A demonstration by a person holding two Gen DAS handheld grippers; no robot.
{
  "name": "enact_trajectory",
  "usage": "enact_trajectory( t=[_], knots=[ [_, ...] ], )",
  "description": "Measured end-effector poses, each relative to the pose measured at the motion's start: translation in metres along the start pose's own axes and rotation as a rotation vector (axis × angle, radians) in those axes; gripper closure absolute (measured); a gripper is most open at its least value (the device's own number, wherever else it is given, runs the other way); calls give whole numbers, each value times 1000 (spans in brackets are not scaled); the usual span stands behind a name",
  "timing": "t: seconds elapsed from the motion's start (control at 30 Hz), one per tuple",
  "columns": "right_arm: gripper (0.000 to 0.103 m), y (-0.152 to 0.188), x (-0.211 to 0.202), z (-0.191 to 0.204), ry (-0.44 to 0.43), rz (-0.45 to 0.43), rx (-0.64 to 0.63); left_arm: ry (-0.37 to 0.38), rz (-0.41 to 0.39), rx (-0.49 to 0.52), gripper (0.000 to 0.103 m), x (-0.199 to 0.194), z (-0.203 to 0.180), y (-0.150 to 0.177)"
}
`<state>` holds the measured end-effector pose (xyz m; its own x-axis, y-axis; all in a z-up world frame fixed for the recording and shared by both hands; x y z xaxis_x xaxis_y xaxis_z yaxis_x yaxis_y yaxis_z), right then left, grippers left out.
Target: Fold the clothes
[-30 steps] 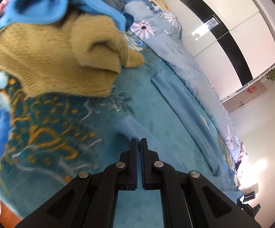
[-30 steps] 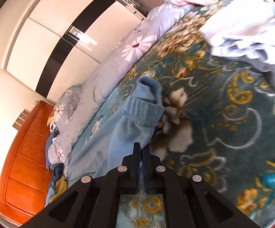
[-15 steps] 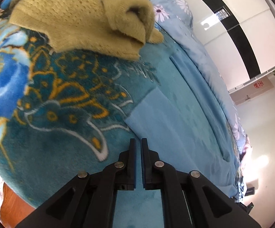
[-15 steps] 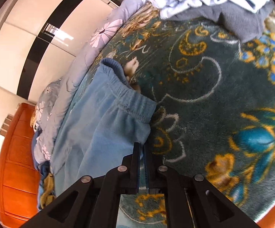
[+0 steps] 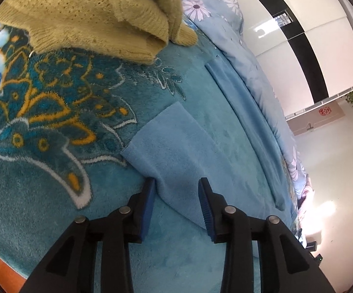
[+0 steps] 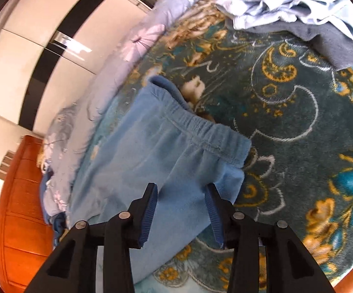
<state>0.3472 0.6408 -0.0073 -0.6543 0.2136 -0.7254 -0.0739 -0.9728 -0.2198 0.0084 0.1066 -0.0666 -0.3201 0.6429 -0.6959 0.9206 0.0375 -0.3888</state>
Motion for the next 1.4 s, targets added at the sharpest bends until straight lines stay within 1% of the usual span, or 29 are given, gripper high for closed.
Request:
enact_trajectory(
  t=[0.03,0.07,0.13,0.17,0.2,0.3,0.33,0.43,0.47,0.5,0.6,0.7,0.83,0.87,0.9,1.0,1.07,1.27,1.33,1.4],
  knots=[
    [59,0,3,-2,24,2,1,3,-1,0,66,0,1,0],
    [62,0,5,-3,49,3,3,6,-2,-1,66,-1,1,1],
    [73,0,8,-5,64,6,1,8,-3,-3,66,-2,2,1],
    [89,-1,7,-6,64,6,-6,9,-3,-4,66,-3,2,2],
    [96,-1,6,-7,64,7,-14,12,-3,-4,66,-3,2,1],
    [97,-3,-10,-3,56,-37,-59,21,-3,-11,66,-3,4,1],
    [97,-3,-13,-2,53,-39,-59,23,-3,-15,66,-3,4,1],
    [96,-1,-15,-1,62,-28,-63,21,-6,-16,66,-2,4,0],
    [93,0,-13,0,63,-12,-69,21,-7,-16,66,-1,4,0],
    [93,1,-11,0,57,-1,-71,23,-8,-17,66,-2,4,0],
    [92,7,-19,0,20,-16,-78,33,-9,-24,66,-2,5,0],
    [92,13,-27,-7,13,-27,-66,37,-10,-29,66,-1,6,1],
    [92,18,-16,-12,62,3,-83,32,-11,-22,66,-2,5,1],
    [89,19,-13,-12,74,12,-89,33,-11,-22,66,-2,6,1],
    [82,19,-9,-11,88,17,-92,36,-11,-25,66,-3,6,2],
    [74,17,-1,-6,114,18,-93,43,-11,-32,66,-4,7,2],
    [70,15,7,1,161,39,-115,40,-12,-29,66,-4,7,2],
    [70,17,23,16,341,70,-207,48,-15,-32,64,-4,8,3],
    [74,18,27,20,395,73,-229,55,-16,-37,64,-5,9,3],
    [84,18,27,21,417,68,-236,59,-17,-39,64,-5,9,3]
  ],
)
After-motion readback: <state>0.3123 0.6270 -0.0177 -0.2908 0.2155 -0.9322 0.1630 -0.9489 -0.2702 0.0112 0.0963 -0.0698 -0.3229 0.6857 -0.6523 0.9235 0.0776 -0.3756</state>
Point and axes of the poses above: each gripper's, at about its wrist camera, not at the fingertips, and x roughly the way its jaws point, z to its left, y to its underside, the point moved 4 cm from there along x, roughly the way its jaws point, and after that the axes turned 9 degrees about x, right-handed, at the moved point
